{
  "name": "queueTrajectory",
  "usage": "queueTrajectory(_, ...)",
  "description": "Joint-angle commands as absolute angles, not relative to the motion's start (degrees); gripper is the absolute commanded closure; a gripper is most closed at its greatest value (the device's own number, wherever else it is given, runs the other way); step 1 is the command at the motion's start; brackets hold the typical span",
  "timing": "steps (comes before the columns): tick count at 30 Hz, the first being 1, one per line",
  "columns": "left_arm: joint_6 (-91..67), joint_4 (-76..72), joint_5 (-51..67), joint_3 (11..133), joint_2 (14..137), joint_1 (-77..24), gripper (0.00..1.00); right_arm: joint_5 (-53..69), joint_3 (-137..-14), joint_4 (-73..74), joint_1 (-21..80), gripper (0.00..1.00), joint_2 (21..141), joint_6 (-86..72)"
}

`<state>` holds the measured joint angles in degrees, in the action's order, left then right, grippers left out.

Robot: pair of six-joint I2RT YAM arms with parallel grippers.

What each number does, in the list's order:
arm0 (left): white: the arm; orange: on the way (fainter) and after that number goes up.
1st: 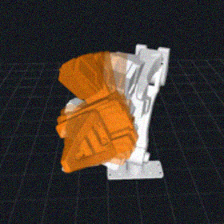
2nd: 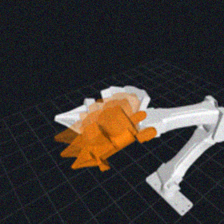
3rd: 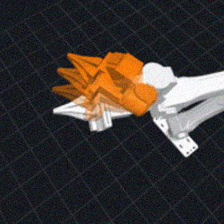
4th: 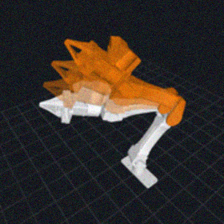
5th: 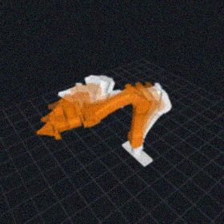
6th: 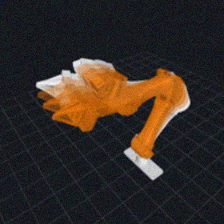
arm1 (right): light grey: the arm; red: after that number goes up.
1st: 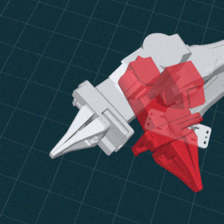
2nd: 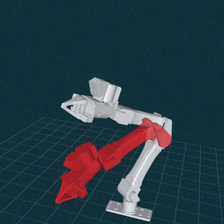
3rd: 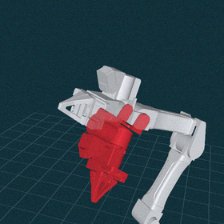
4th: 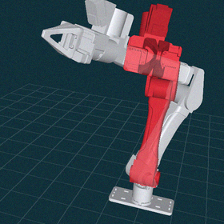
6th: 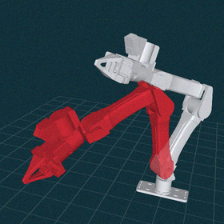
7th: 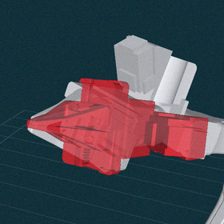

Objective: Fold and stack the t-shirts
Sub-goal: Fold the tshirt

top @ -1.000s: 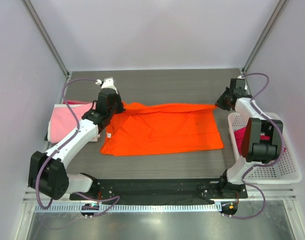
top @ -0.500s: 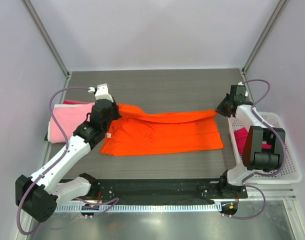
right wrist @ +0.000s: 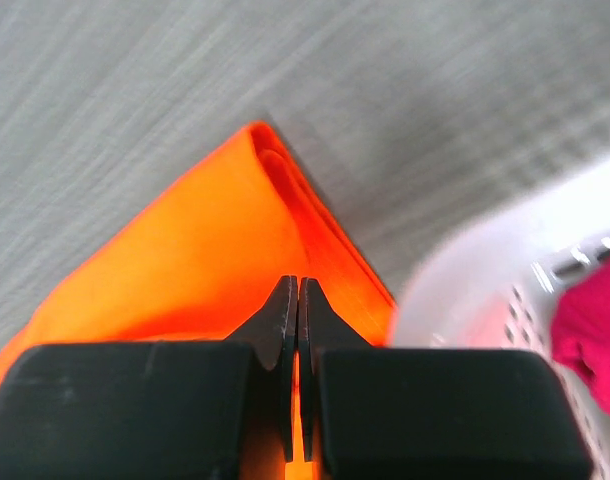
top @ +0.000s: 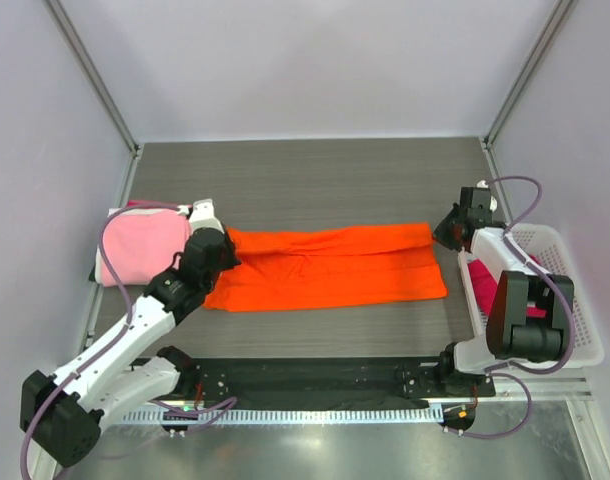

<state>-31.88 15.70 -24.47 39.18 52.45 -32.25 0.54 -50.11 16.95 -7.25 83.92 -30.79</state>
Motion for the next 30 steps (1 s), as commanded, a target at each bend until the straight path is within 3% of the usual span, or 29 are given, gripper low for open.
queueTrajectory(1, -34.9, 17.7, -25.4, 36.8, 48.4, -32.8, 1.00, -3.7, -48.3, 14.3, -7.5, 0.99, 80.1, -33.2)
queueTrajectory(3, -36.1, 18.9, -24.9, 35.5, 46.9, -32.9, 1.00, -4.0, -46.6, 13.8, -7.5, 0.97, 78.8, -33.5)
queueTrajectory(5, -37.3, 20.1, -22.9, 33.5, 44.8, -32.9, 1.00, -4.0, -45.3, 13.4, -7.5, 0.89, 78.3, -33.9)
queueTrajectory(6, -38.6, 20.6, -21.7, 32.8, 44.2, -33.0, 1.00, -4.1, -44.7, 13.3, -7.5, 0.72, 77.4, -34.2)
queueTrajectory(7, -39.2, 20.8, -20.3, 32.2, 43.9, -32.9, 0.99, -4.5, -44.1, 13.2, -7.5, 0.66, 76.9, -34.5)
queueTrajectory(10, -41.6, 21.2, -15.0, 28.9, 41.8, -33.1, 0.98, -4.5, -41.8, 11.5, -7.5, 0.52, 73.0, -35.0)
queueTrajectory(12, -43.0, 21.5, -11.8, 26.7, 39.4, -33.2, 0.92, -2.7, -41.0, 9.9, -7.4, 0.44, 71.1, -34.0)
queueTrajectory(19, -45.9, 27.8, -10.0, 24.9, 28.4, -33.3, 0.52, 13.3, -45.0, 8.2, -0.5, 0.43, 71.3, -31.9)
queueTrajectory(20, -47.6, 29.1, -11.4, 25.2, 27.7, -33.3, 0.37, 15.4, -45.7, 8.0, 1.7, 0.43, 72.4, -31.9)
queueTrajectory(22, -49.9, 30.7, -15.4, 25.7, 28.7, -33.3, 0.25, 15.6, -46.6, 7.2, 6.0, 0.45, 73.8, -31.8)
queueTrajectory(26, -50.0, 32.3, -20.3, 33.5, 39.4, -33.1, 0.19, 16.0, -49.2, 3.9, 14.6, 0.48, 78.5, -34.3)
queueTrajectory(30, -46.8, 32.8, -21.2, 42.0, 54.3, -30.9, 0.19, 15.0, -53.3, 2.0, 21.4, 0.54, 85.2, -34.9)
